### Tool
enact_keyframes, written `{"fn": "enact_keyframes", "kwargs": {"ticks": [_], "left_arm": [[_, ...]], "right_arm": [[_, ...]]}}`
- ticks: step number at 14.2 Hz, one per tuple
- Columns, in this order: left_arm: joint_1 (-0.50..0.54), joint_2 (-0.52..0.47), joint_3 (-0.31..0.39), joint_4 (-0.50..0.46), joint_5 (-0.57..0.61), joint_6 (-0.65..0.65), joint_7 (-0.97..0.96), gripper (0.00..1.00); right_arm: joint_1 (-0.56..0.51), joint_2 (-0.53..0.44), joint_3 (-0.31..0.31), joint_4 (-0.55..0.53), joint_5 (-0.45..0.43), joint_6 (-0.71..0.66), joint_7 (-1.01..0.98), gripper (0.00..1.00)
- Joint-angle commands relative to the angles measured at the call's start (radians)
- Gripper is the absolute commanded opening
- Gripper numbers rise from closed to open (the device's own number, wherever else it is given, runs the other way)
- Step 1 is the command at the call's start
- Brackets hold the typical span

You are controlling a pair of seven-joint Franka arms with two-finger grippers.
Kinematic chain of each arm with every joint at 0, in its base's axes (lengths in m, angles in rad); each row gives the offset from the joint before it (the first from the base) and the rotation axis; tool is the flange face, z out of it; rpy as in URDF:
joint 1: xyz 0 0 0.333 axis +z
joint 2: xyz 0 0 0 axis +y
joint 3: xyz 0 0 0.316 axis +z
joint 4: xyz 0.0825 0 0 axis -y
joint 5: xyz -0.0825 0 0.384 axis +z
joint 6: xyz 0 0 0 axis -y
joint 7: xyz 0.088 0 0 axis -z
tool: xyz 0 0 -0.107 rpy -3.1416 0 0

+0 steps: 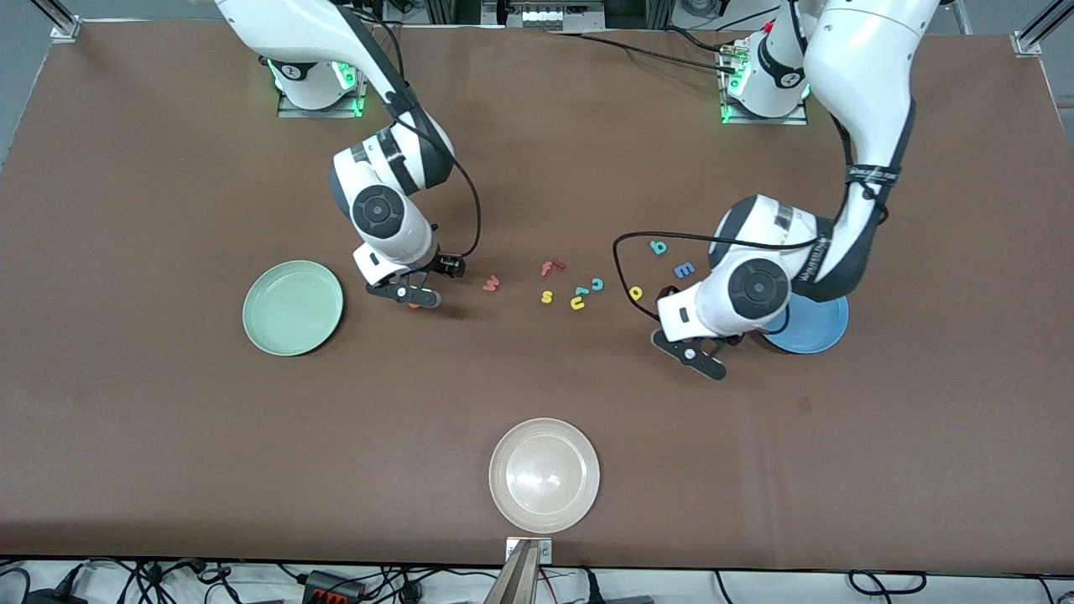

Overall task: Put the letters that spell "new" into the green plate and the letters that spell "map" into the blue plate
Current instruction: 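Grasp the green h with the right gripper while the left grasps yellow a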

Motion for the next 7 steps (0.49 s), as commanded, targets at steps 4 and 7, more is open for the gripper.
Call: {"fn": "enact_keyframes", "kwargs": {"ticks": [4,7], "left_arm": [[-0.053,-0.065,-0.056,-0.203,0.028,0.207,0.088,1.00],[-0.092,-0.061,-0.056,-0.297,0.029,0.340,0.097,1.00]], "right_arm": [[0.028,0.005,-0.011,-0.076,0.011,0.120,0.089,0.73],[0.039,0.010,-0.011,-0.076,0.011,0.140,0.120,0.67]]}}
